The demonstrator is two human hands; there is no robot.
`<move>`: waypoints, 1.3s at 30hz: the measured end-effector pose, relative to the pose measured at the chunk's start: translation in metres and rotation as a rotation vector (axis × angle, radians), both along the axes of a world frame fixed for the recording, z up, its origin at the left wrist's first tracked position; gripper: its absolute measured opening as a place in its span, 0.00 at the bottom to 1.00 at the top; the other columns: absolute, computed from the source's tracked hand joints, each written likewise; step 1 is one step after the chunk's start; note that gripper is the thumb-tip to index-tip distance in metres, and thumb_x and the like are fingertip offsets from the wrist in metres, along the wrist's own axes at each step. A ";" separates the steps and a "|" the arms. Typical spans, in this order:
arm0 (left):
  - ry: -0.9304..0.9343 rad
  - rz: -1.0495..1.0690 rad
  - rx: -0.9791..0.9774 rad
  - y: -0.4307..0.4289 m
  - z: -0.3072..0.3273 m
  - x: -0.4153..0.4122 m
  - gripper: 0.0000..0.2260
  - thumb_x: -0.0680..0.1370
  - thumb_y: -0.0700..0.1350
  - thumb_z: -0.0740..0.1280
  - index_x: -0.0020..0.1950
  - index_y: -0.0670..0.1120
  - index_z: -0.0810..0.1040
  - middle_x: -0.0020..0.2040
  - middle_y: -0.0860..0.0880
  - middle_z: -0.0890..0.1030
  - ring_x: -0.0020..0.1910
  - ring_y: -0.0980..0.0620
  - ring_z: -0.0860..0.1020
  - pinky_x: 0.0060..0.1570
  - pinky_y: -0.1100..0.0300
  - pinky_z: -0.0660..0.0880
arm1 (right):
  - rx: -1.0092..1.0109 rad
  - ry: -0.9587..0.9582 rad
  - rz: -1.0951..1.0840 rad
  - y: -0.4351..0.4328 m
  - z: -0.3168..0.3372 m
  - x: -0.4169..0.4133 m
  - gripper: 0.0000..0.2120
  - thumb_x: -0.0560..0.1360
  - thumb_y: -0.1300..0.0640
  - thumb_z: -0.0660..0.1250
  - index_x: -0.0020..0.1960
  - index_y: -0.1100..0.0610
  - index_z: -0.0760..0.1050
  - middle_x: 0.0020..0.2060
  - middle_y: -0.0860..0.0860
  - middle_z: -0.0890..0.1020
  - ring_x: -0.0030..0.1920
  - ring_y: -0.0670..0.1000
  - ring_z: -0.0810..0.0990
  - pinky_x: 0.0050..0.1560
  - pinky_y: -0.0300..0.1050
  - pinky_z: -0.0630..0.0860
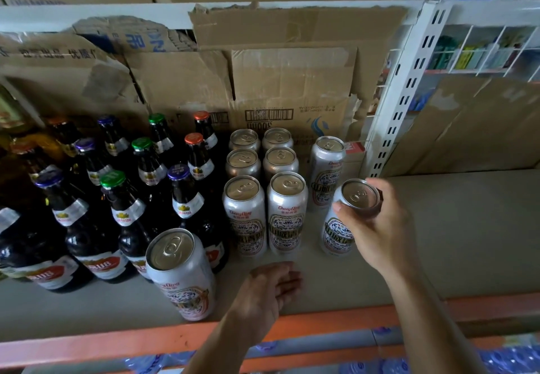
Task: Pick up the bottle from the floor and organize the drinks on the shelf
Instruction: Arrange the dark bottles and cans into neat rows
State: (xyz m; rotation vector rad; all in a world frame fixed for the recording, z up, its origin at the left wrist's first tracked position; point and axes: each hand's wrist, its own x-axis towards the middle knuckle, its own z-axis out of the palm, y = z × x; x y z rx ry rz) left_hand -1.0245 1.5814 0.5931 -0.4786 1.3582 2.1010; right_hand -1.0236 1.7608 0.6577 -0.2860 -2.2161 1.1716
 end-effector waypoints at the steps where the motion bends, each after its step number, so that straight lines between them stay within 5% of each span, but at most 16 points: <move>1: 0.005 -0.010 -0.001 0.000 0.000 0.001 0.08 0.78 0.37 0.60 0.47 0.37 0.78 0.40 0.40 0.82 0.40 0.46 0.80 0.40 0.59 0.77 | -0.028 0.011 -0.018 0.001 -0.001 0.003 0.22 0.61 0.41 0.74 0.51 0.42 0.72 0.41 0.37 0.81 0.43 0.35 0.78 0.40 0.22 0.67; 3: 0.017 -0.032 -0.007 0.002 0.001 0.002 0.08 0.77 0.38 0.61 0.48 0.38 0.79 0.41 0.40 0.82 0.40 0.47 0.81 0.40 0.60 0.78 | -0.115 0.019 -0.058 0.005 -0.005 0.007 0.23 0.57 0.37 0.73 0.49 0.41 0.73 0.40 0.35 0.81 0.43 0.35 0.79 0.42 0.26 0.71; 6: 0.018 -0.049 -0.003 0.006 0.001 0.003 0.08 0.78 0.38 0.61 0.51 0.37 0.78 0.44 0.39 0.82 0.43 0.47 0.81 0.40 0.61 0.78 | -0.310 0.034 -0.067 0.012 -0.013 0.012 0.29 0.54 0.37 0.75 0.51 0.48 0.76 0.43 0.48 0.84 0.45 0.51 0.83 0.49 0.57 0.80; 7: 0.014 -0.054 0.008 0.006 0.001 0.004 0.08 0.78 0.38 0.61 0.51 0.37 0.78 0.45 0.39 0.82 0.43 0.46 0.81 0.41 0.60 0.78 | -0.360 0.043 -0.056 0.012 -0.013 0.014 0.30 0.53 0.37 0.76 0.51 0.50 0.77 0.43 0.50 0.84 0.45 0.53 0.83 0.48 0.59 0.80; 11: 0.019 -0.064 0.014 0.001 0.002 0.011 0.09 0.77 0.38 0.61 0.43 0.39 0.81 0.41 0.40 0.83 0.39 0.48 0.81 0.41 0.60 0.79 | -0.500 0.083 0.008 0.000 -0.011 0.022 0.23 0.55 0.43 0.78 0.45 0.53 0.78 0.37 0.48 0.84 0.35 0.44 0.81 0.32 0.37 0.75; 15: 0.050 -0.042 -0.003 -0.012 0.007 0.020 0.17 0.76 0.37 0.61 0.32 0.42 0.85 0.37 0.43 0.84 0.37 0.51 0.82 0.41 0.61 0.79 | -0.547 0.069 0.079 -0.014 -0.006 0.025 0.16 0.60 0.50 0.75 0.44 0.54 0.77 0.35 0.49 0.82 0.31 0.39 0.79 0.28 0.31 0.72; 22: 0.062 0.053 -0.058 -0.042 0.006 0.033 0.19 0.76 0.35 0.62 0.27 0.42 0.83 0.31 0.44 0.83 0.32 0.52 0.82 0.34 0.63 0.79 | -0.493 0.020 0.186 -0.050 -0.009 0.019 0.19 0.58 0.47 0.77 0.45 0.54 0.79 0.36 0.48 0.84 0.35 0.43 0.82 0.35 0.38 0.77; 27: 0.072 0.137 -0.048 -0.061 0.004 0.042 0.14 0.72 0.34 0.65 0.27 0.44 0.82 0.33 0.42 0.81 0.37 0.50 0.82 0.37 0.62 0.79 | -0.406 -0.038 0.231 -0.075 -0.009 0.012 0.22 0.56 0.38 0.77 0.47 0.43 0.79 0.39 0.46 0.85 0.40 0.49 0.85 0.44 0.59 0.82; 31: 0.044 0.209 -0.002 -0.075 0.004 0.046 0.12 0.73 0.33 0.65 0.31 0.40 0.82 0.37 0.37 0.82 0.38 0.47 0.84 0.37 0.60 0.80 | -0.278 -0.029 0.263 -0.096 -0.004 0.006 0.22 0.55 0.37 0.76 0.46 0.43 0.78 0.37 0.45 0.84 0.38 0.45 0.83 0.44 0.52 0.81; 35: 0.027 0.264 0.020 -0.083 0.007 0.049 0.03 0.63 0.38 0.70 0.33 0.39 0.83 0.39 0.36 0.83 0.40 0.45 0.83 0.37 0.59 0.80 | -0.200 -0.013 0.326 -0.117 -0.001 0.004 0.20 0.55 0.37 0.74 0.43 0.43 0.76 0.36 0.39 0.82 0.35 0.40 0.80 0.38 0.38 0.73; 39: 0.029 0.262 0.020 -0.092 0.003 0.052 0.05 0.65 0.39 0.69 0.35 0.38 0.83 0.39 0.37 0.84 0.40 0.45 0.84 0.36 0.60 0.80 | -0.106 -0.033 0.352 -0.135 -0.001 0.006 0.23 0.55 0.35 0.74 0.46 0.41 0.74 0.38 0.41 0.82 0.40 0.41 0.80 0.43 0.43 0.77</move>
